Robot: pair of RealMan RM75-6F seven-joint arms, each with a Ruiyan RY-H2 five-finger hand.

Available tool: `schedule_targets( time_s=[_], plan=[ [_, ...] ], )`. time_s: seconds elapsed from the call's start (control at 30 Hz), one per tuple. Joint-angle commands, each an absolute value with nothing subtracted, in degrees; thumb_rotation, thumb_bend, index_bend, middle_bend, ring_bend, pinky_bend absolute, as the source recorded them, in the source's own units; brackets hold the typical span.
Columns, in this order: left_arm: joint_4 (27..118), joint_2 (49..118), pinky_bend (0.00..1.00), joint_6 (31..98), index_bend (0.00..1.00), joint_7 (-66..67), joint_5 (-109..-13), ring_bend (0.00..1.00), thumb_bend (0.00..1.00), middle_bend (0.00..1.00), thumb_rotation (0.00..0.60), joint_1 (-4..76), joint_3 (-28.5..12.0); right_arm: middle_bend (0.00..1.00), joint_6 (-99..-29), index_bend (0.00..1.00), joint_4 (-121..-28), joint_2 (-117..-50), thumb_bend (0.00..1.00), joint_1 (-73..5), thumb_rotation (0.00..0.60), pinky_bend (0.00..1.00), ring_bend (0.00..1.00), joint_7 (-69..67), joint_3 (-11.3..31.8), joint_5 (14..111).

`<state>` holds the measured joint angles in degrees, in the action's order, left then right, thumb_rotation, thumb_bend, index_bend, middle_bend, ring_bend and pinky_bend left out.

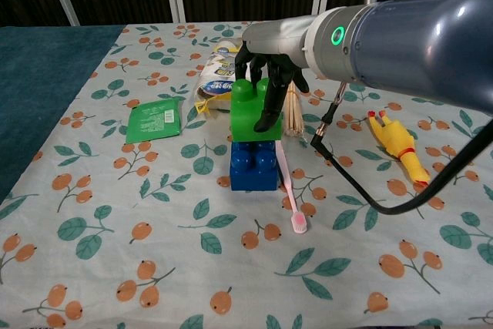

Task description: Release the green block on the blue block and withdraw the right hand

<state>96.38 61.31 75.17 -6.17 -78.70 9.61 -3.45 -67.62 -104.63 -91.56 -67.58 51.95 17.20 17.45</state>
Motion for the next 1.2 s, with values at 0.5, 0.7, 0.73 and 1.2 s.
schedule_targets(
  time_s=[0.5, 0.7, 0.73, 1.2],
  plan=[
    [96.50, 61.27, 0.00, 75.20, 0.00, -6.36, -78.62, 0.00, 0.00, 0.00, 0.600, 9.59, -3.50, 0.55, -67.49, 0.61, -103.59, -92.25, 0.41, -68.21, 0.600, 0.69, 0.54, 50.75, 16.53, 17.23],
    [96.53, 61.23, 0.00, 75.24, 0.00, -6.62, -78.60, 0.00, 0.00, 0.00, 0.600, 9.57, -3.55, 0.55, -67.56, 0.61, -103.14, -92.67, 0.41, -68.60, 0.600, 0.69, 0.54, 50.70, 16.44, 17.41],
    [96.51, 61.24, 0.00, 75.25, 0.00, -6.64, -78.63, 0.00, 0.00, 0.00, 0.600, 9.57, -3.55, 0.55, -67.56, 0.61, -103.08, -92.69, 0.41, -68.66, 0.600, 0.69, 0.54, 50.72, 16.45, 17.38],
    [96.51, 61.21, 0.00, 75.07, 0.00, -6.82, -78.48, 0.00, 0.00, 0.00, 0.600, 9.60, -3.55, 0.55, -66.68, 0.61, -102.22, -92.87, 0.41, -69.16, 0.600, 0.69, 0.54, 50.71, 15.99, 17.01]
  ],
)
